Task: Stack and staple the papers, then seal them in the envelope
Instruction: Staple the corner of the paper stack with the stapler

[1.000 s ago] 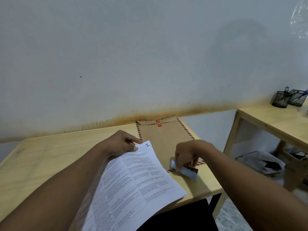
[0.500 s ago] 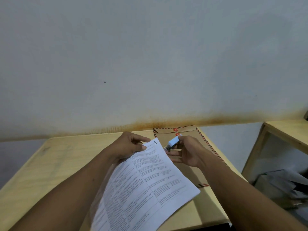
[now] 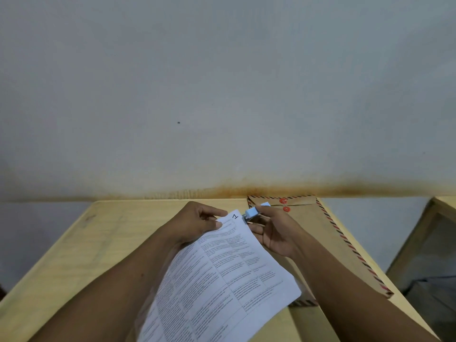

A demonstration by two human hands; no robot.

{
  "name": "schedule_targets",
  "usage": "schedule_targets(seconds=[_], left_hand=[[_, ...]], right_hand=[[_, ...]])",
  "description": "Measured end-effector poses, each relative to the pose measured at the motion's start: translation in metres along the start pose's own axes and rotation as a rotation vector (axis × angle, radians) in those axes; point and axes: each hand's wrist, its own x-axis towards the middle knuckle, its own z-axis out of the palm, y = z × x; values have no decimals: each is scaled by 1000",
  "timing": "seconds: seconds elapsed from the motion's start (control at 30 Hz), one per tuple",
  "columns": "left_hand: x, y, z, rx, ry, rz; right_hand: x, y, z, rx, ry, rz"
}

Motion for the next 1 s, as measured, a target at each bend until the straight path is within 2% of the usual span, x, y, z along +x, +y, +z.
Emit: schedule_targets(seconds=[0.17,0.33,0.67,0.8,1.0], left_hand=[[4,-5,-3,-37,8,-16],[7,-4,-2,-31,2,-3],[9,-9,-1,-69,17,-10],[10,-10,-2,-66,24,-5],[8,-11,1,-68,34,-5]], right_hand=[[6,4,5,-91,-40,16],[12,6,9,-285,-94,62],[17,12,11,-305,14,-133],[20,11,11,-315,14,-159],[21,14,12,-313,3,-312]])
